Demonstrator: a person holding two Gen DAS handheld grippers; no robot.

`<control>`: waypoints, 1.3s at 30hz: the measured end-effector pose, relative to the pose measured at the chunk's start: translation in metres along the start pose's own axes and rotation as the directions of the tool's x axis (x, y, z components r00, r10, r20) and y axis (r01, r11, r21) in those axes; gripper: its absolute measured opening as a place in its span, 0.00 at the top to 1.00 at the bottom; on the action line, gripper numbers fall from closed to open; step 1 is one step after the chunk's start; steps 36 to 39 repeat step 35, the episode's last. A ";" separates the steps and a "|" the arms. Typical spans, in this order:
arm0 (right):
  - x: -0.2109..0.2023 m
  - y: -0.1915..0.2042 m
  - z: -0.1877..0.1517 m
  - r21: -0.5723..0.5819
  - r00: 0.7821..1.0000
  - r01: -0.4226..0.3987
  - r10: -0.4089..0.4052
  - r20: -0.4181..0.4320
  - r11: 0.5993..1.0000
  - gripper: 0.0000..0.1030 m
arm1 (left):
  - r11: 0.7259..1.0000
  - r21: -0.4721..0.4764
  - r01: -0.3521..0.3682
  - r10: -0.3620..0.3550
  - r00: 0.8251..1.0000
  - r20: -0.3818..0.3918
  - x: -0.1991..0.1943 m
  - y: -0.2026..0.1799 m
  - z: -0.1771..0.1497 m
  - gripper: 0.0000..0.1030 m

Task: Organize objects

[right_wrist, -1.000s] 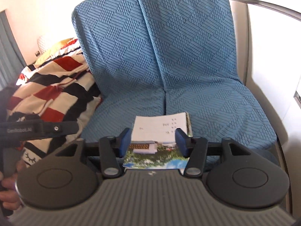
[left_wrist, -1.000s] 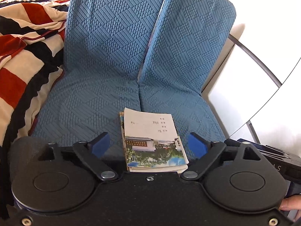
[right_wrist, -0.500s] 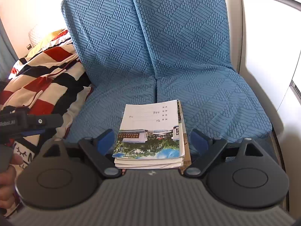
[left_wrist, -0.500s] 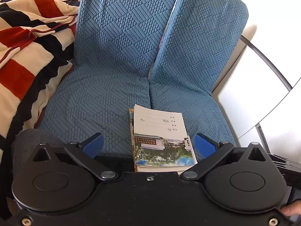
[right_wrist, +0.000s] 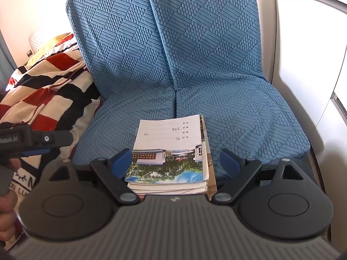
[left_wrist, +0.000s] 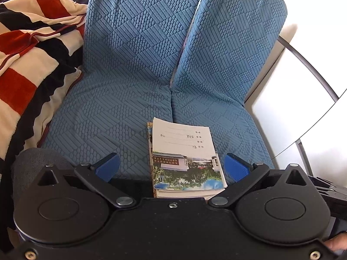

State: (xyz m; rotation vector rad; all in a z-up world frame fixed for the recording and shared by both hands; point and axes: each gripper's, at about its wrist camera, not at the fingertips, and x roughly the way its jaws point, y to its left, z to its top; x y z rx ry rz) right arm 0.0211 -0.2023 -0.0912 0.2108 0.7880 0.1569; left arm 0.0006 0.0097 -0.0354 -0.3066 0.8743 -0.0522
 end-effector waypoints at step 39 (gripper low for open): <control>0.006 0.001 -0.003 -0.008 1.000 -0.005 0.005 -0.018 1.000 0.14 | 1.000 0.007 -0.006 0.007 1.000 -0.012 0.003 -0.002 -0.004 0.00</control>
